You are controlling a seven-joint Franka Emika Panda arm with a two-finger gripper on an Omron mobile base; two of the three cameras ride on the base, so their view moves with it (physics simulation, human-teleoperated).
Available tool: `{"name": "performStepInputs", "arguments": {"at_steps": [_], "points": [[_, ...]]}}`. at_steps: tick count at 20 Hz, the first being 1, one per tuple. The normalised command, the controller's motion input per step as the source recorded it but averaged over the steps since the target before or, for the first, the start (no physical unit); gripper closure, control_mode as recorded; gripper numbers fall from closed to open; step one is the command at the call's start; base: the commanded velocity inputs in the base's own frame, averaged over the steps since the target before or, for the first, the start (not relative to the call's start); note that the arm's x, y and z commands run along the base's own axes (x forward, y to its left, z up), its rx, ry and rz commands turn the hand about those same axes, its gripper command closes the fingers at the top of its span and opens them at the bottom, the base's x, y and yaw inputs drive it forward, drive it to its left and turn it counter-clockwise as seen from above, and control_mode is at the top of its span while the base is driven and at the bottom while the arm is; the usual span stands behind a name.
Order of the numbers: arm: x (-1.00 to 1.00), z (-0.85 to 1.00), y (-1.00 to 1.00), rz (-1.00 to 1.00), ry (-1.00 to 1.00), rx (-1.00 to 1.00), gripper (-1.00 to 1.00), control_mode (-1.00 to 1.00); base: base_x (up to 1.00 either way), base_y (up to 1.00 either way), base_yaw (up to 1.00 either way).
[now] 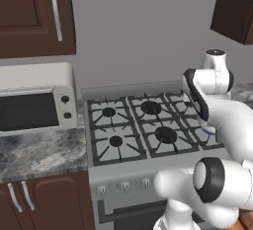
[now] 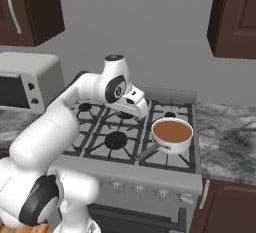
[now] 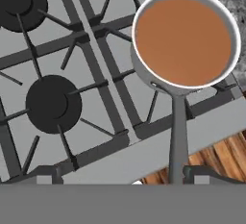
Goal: Pick up the sugar cube(s) and place them in the saucepan with hot chocolate.
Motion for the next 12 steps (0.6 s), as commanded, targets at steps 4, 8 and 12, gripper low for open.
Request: {"name": "performStepInputs", "arguments": {"at_steps": [4,8,12], "points": [[-0.02,0.0,1.0,0.33,0.0,0.0,-1.0,-1.0,0.0,0.0,0.0],[-0.11,0.0,1.0,0.43,0.02,0.0,-1.0,-1.0,0.0,0.0,0.0],[-0.22,0.0,1.0,0.36,0.02,-0.07,-1.0,-1.0,0.0,0.0,0.0]]}}
